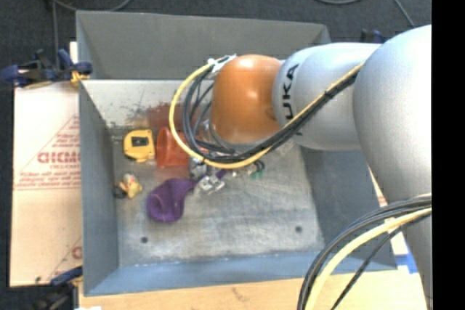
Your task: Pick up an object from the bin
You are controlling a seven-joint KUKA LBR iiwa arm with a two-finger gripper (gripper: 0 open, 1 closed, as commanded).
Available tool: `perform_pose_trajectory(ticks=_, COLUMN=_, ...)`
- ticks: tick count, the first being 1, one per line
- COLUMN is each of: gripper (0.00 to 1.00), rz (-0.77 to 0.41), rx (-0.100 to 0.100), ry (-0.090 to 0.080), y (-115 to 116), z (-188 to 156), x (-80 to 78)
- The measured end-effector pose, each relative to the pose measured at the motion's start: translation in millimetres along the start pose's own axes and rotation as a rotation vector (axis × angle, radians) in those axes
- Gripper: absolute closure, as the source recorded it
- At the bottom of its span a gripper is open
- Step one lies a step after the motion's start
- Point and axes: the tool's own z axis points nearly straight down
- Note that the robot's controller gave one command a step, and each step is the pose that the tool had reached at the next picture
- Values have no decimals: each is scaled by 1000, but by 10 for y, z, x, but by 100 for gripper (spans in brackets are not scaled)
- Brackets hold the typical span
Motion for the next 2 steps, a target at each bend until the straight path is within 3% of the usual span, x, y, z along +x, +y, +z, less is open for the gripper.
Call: perform_pose_trajectory(ticks=2, gripper=100, rz=1, rx=-2, ry=2, y=6, z=-27, x=9)
